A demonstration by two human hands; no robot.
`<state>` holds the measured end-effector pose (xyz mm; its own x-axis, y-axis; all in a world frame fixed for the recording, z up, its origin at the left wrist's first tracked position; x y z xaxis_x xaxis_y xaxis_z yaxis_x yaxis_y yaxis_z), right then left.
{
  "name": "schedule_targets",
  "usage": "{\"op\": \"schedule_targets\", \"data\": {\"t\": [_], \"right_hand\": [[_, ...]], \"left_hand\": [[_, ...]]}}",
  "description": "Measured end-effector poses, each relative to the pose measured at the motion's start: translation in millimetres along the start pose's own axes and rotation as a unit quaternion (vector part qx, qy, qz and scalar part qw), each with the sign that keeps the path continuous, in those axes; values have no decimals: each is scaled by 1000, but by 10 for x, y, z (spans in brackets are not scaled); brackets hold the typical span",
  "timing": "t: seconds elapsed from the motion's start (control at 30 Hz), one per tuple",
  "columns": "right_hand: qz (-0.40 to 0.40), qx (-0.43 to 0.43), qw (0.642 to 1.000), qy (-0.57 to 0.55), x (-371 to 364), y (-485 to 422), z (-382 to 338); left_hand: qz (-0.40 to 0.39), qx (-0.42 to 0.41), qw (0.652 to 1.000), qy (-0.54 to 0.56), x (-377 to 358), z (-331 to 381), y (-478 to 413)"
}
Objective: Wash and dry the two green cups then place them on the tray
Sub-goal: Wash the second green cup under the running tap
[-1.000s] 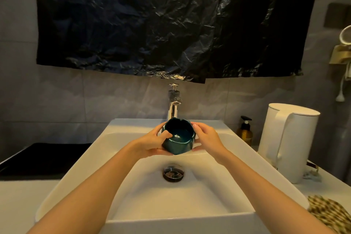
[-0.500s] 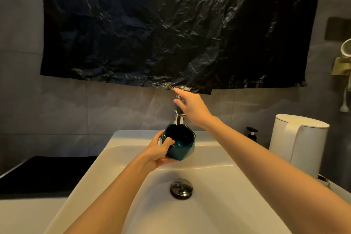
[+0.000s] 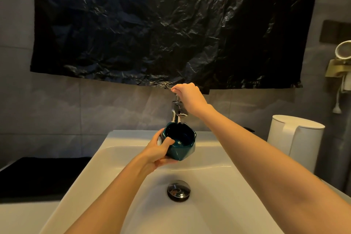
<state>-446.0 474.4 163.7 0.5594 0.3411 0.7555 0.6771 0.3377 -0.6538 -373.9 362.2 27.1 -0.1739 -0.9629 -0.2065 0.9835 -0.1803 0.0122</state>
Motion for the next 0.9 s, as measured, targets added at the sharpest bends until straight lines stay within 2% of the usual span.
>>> {"op": "schedule_targets", "data": {"t": [0.2, 0.33, 0.37, 0.47, 0.5, 0.53, 0.57, 0.63, 0.67, 0.77, 0.9], "right_hand": [[-13, -10, 1000, -10, 7, -40, 8], [-26, -7, 983, -181, 93, 207, -61], [15, -13, 975, -223, 107, 325, -47], [214, -67, 935, -275, 46, 872, 62], [237, -88, 928, -274, -4, 1062, 104], [213, -100, 934, -270, -74, 1223, 151], [147, -99, 948, -265, -160, 1353, 187], [-17, -45, 972, -228, -266, 1527, 189], [-65, 4, 979, -193, -278, 1566, 160], [-121, 133, 981, -75, -303, 1578, 24], [-177, 155, 970, -55, -431, 1574, -62]], "left_hand": [[-18, 11, 1000, -23, -3, -27, 8], [-11, 22, 999, -36, 5, -54, 17], [-11, 24, 999, -36, 7, -56, 19], [-2, 28, 999, -33, 17, -63, 17], [5, 26, 999, -37, 19, -65, 12], [11, 22, 999, -42, 21, -69, 8], [16, 17, 999, -48, 23, -77, 5], [25, 4, 998, -55, 37, -75, -1], [30, 1, 998, -54, 56, -80, -7], [23, 1, 998, -65, 116, -96, -29], [-9, 4, 993, -118, 112, -117, -26]]}}
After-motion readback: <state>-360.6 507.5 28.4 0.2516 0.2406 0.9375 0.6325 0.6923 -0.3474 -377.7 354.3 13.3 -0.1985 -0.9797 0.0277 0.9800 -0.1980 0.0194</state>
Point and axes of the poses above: each hand's wrist, its own y-axis away from the middle knuckle, its own x-axis out of the back of the hand, z = x × y, the point moved 2 cm from there along -y, towards the middle knuckle, and after that the axes turned 4 degrees about -z, right-handed, at the moved point
